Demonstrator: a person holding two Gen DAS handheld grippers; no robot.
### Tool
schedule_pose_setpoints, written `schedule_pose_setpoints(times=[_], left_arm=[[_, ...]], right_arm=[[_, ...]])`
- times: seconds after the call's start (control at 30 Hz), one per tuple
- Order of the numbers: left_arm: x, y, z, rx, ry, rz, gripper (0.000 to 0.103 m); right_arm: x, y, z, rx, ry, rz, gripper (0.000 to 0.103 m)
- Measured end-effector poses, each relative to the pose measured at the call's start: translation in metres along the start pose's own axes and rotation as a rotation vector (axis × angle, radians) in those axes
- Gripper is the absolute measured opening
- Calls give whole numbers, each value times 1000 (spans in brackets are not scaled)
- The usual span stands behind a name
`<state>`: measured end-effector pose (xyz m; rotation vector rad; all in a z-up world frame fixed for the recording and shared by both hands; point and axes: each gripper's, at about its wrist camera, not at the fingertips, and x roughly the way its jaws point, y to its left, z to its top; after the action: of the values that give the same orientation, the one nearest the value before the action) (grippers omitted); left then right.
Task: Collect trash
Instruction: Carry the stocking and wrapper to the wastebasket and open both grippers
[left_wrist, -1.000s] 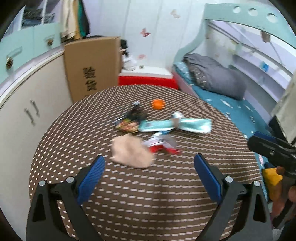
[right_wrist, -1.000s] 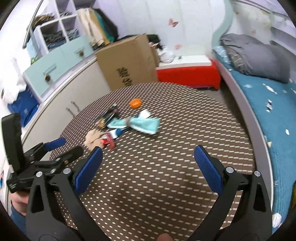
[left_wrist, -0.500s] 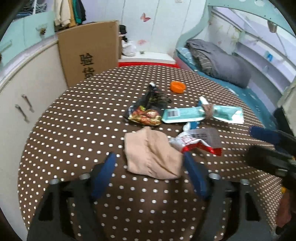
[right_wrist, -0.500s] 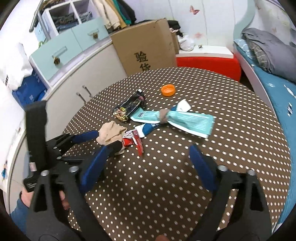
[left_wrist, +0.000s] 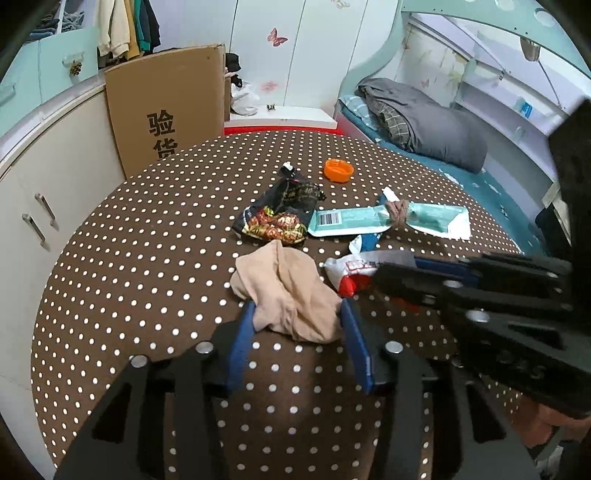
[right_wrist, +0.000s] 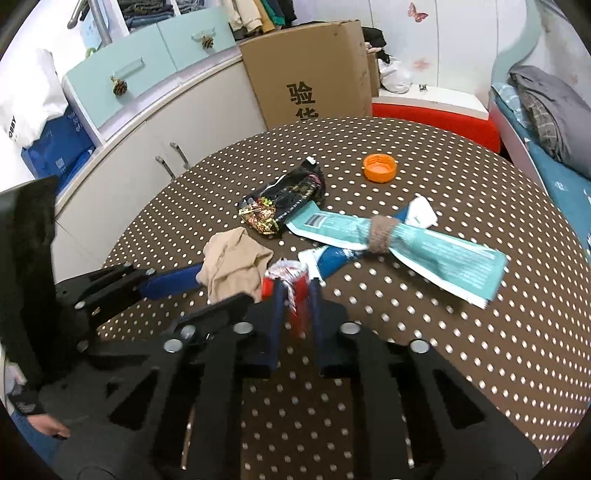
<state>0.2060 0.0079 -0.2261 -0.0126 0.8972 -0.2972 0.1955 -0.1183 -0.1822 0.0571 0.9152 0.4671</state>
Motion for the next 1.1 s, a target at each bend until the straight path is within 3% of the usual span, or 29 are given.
schedule_pose_setpoints(times=[0.17,0.4,0.47,0.5,0.53,0.6,0.7,0.77,0.83,0.9,0.97,1.1], left_arm=[[5,-2,9,-38,3,-23,35],[-3,-2,6,-56,-9,-14,29],[-5,0,5,-57,-9,-10,27],[-6,1,4,-55,-9,-3,27],[-7,2,4,-55,-9,1,27],[-8,5,3,-53,-10,11,27],[-10,13,2,-56,-10,12,27],[-9,15,3,-61,-11,11,27],[-10,17,3,-69,-12,13,27],[-11,17,3,-73,-15,17,25],[-12,18,4,-72,-17,19,23],[-15,19,3,-70,-20,18,22]], right_arm=[[-16,-20,-8,39,-7,3,9],[-19,-25,-10,44,-6,26,10],[-17,-22,-7,41,-4,32,29],[-15,-21,-6,40,-5,28,65],[-14,-20,-5,34,-20,13,71],[-13,-19,-3,27,-24,25,71],[-6,-16,0,8,-16,35,69],[4,-12,4,-18,7,45,58],[15,-8,6,-37,31,43,33],[21,-4,5,-50,42,60,27],[20,1,3,-63,44,63,11],[9,-6,-5,-32,22,84,10]])
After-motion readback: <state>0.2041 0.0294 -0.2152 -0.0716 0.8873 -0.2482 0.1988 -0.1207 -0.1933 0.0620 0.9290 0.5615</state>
